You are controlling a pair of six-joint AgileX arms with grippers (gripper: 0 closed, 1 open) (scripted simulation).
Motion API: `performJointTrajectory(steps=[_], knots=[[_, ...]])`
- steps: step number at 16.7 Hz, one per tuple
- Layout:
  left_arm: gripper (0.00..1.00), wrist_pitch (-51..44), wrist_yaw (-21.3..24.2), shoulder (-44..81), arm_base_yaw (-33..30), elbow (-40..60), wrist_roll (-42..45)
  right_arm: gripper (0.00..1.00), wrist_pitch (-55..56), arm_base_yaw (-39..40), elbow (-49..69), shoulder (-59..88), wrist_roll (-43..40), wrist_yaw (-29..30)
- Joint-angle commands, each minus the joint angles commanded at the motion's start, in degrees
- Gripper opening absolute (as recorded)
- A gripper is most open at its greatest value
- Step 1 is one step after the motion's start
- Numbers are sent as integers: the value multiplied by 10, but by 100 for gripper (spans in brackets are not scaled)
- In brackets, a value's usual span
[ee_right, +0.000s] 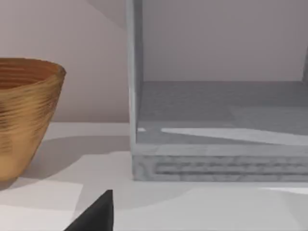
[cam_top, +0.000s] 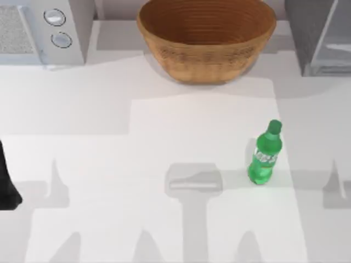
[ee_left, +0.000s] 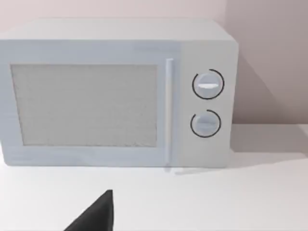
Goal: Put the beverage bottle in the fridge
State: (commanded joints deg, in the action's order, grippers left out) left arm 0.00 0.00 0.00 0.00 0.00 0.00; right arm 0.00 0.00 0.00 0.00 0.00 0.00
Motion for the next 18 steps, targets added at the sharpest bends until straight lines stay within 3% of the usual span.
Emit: performJointTrajectory(steps=[7, 18], knots=[[100, 0, 0, 0, 0, 0, 0, 100, 71, 12, 3, 85, -9, -34], [100, 0, 0, 0, 0, 0, 0, 100, 439, 58, 6, 571, -41, -154]])
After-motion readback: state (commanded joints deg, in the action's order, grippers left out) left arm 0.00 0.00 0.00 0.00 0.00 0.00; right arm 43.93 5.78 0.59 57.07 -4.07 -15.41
